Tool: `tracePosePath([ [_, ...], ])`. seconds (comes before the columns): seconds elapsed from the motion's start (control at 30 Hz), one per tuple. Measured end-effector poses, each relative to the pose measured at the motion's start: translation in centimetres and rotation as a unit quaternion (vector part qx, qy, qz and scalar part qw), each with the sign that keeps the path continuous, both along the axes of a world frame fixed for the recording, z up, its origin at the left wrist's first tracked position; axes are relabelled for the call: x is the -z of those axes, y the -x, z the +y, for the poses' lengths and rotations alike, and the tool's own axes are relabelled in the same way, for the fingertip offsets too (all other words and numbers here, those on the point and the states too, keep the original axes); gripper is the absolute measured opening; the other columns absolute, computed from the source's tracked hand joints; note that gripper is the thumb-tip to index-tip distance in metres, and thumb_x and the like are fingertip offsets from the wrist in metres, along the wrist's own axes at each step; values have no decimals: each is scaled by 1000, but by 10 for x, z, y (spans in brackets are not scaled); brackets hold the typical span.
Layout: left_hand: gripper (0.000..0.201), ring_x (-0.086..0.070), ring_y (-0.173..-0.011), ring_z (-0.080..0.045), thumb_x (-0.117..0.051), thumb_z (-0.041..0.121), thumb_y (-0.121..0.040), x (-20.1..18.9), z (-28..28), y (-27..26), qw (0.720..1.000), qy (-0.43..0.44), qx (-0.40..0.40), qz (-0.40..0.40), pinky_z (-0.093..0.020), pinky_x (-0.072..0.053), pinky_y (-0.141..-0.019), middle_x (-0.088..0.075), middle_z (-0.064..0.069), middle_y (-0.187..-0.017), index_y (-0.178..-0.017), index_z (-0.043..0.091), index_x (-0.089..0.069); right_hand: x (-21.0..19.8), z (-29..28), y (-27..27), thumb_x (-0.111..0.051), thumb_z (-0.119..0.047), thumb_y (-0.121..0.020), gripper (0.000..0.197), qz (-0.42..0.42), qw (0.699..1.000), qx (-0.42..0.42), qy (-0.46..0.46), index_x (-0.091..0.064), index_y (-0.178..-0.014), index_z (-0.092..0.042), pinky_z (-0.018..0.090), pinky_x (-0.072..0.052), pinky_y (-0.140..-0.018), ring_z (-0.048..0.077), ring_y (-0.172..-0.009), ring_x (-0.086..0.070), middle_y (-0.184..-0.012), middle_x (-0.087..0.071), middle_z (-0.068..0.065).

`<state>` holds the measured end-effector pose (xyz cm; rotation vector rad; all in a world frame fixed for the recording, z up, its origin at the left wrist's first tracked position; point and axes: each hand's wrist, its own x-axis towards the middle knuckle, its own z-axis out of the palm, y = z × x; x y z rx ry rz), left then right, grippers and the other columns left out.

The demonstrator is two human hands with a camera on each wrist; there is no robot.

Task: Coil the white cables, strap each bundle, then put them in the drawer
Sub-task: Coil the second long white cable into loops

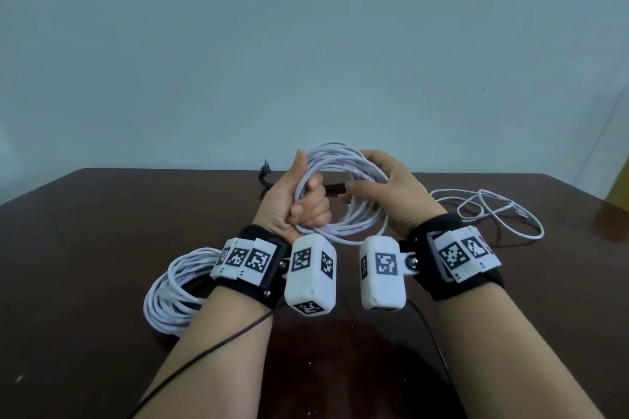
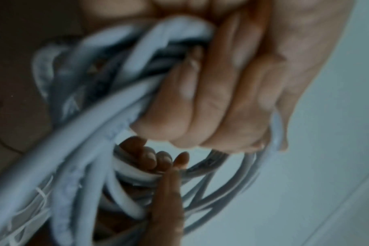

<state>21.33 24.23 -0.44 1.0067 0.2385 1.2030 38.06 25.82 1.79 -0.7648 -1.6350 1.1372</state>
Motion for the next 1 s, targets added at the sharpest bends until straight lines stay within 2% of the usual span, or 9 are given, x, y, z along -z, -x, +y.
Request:
tracePosePath([
  [0.07, 51, -28, -21, -3, -83, 57, -52, 0, 3, -3, 999, 28, -35, -5, -13, -22, -30, -36, 5, -28, -58, 13, -58, -1, -1, 4, -64, 0, -84, 20, -61, 996, 43, -46, -60, -102, -9, 25, -48, -63, 12, -65, -57, -76, -61, 8],
  [0.2, 66, -29, -23, -4, -88, 57, -40, 5, 6, -8, 998, 46, -36, -1, -13, -20, -34, -37, 2, -31, -67, 6, -56, -1, 0, 7, -59, -2, -82, 7, -127, 979, 111, -110, -59, -80, 4, 30, -39, -60, 20, -60, -49, -72, -57, 29],
  [0.33, 60, -42, -41, -6, -91, 52, -39, 5, 3, -14, 998, 15, 35, 51, -18, -36, -46, -49, 3, -50, -73, 10, -66, 3, 6, 4, -60, -11, -87, 20, -122, 966, 186, -129, -52, -75, 3, 23, -32, -50, 10, -51, -39, -58, -45, 7],
  [0.4, 66, -52, -53, -11, -95, 42, -40, 6, 2, -15, 998, 13, 11, 67, -24, -48, -56, -56, -1, -63, -86, 8, -62, 5, 9, 3, -59, -11, -88, 16, -125, 961, 205, -138, -55, -79, 1, 13, -30, -44, 3, -46, -37, -56, -44, -1],
  [0.6, 87, -67, -78, -24, -96, 27, -40, 11, 1, -6, 998, 12, -21, 60, -45, -55, -82, -66, -11, -87, -111, 1, -54, 8, 15, -1, -53, -6, -89, 9, -146, 951, 223, -159, -58, -83, -5, 11, -34, -48, 10, -54, -41, -59, -48, -2],
  [0.7, 62, -66, -71, -23, -91, 24, -54, 7, 4, -10, 987, 5, -96, 130, -45, -55, -81, -66, -9, -77, -101, 0, -58, 8, 17, -4, -53, -6, -89, 10, -142, 951, 225, -155, -60, -85, -1, 17, -34, -51, 14, -56, -41, -62, -50, 4],
  [0.8, 21, -60, -53, -19, -62, 22, -91, -1, 0, -18, 967, 17, -190, 170, -37, -56, -63, -59, -5, -58, -86, 2, -58, 6, 15, -1, -53, -4, -88, 9, -119, 959, 214, -142, -58, -80, -3, 15, -31, -47, 3, -47, -37, -57, -45, 0],
  [0.9, 29, -46, -37, -13, -51, 26, -95, -5, -1, -25, 960, 70, -229, 143, -26, -50, -47, -44, 1, -42, -76, 5, -54, 4, 11, 5, -56, -3, -86, 7, -77, 970, 193, -128, -59, -80, -5, 12, -29, -44, 2, -46, -35, -56, -44, -3],
  [1.0, 34, -50, -41, -14, -64, 35, -83, -2, -3, -24, 974, 129, -158, 96, -29, -55, -54, -46, 1, -43, -64, 9, -54, 5, 12, 8, -57, -2, -85, 4, -67, 971, 196, -119, -60, -82, -2, 16, -31, -46, 11, -52, -37, -57, -45, 0],
])
